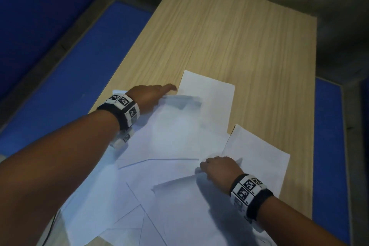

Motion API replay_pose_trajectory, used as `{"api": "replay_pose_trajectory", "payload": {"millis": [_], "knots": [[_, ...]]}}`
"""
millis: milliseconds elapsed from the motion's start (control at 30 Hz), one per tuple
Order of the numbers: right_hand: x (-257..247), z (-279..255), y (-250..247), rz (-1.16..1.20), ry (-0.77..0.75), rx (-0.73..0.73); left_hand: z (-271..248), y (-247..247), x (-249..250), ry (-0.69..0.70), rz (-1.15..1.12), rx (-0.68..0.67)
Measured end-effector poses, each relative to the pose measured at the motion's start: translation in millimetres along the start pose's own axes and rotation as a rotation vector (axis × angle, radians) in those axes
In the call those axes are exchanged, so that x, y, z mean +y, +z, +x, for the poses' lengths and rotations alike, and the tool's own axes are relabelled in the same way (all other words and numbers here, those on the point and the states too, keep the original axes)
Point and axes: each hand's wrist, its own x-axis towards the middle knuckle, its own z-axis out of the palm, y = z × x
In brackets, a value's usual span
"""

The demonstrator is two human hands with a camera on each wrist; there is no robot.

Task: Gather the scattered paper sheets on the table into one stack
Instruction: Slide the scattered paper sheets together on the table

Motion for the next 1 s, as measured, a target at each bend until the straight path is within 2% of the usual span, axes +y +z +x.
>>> {"api": "replay_pose_trajectory", "payload": {"millis": [200,333,400,467,567,667,733,833,900,1000], "knots": [[15.0,-39.8,-0.1,0.122,0.045,0.043,-50.2,-21.2,-7.9,0.030,0.093,0.215],[24.8,-78.1,-7.0,0.323,0.103,0.180,-90.8,-39.2,-15.5,-0.137,-0.166,0.315],[26.6,-100.0,-13.0,0.572,0.123,0.316,-110.0,-42.8,-19.2,-0.232,-0.420,0.389],[21.8,-117.5,-20.0,0.892,0.184,0.436,-128.9,-37.7,-10.7,-0.251,-0.686,0.438],[5.8,-128.5,-21.9,1.262,0.299,0.590,-151.8,-11.4,15.7,-0.309,-1.038,0.401],[-19.5,-123.4,-20.3,1.461,0.358,0.714,-167.2,26.7,46.1,-0.322,-1.252,0.326],[-34.4,-113.0,-12.4,1.527,0.391,0.763,-174.9,48.2,69.8,-0.299,-1.343,0.274],[-50.8,-96.3,6.7,1.602,0.429,0.757,-184.2,62.8,102.9,-0.272,-1.482,0.204],[-57.8,-88.1,18.2,1.585,0.489,0.744,-189.2,66.3,113.9,-0.281,-1.519,0.197],[-63.1,-82.9,30.1,1.554,0.550,0.707,-198.8,72.6,108.7,-0.347,-1.507,0.274]]}}
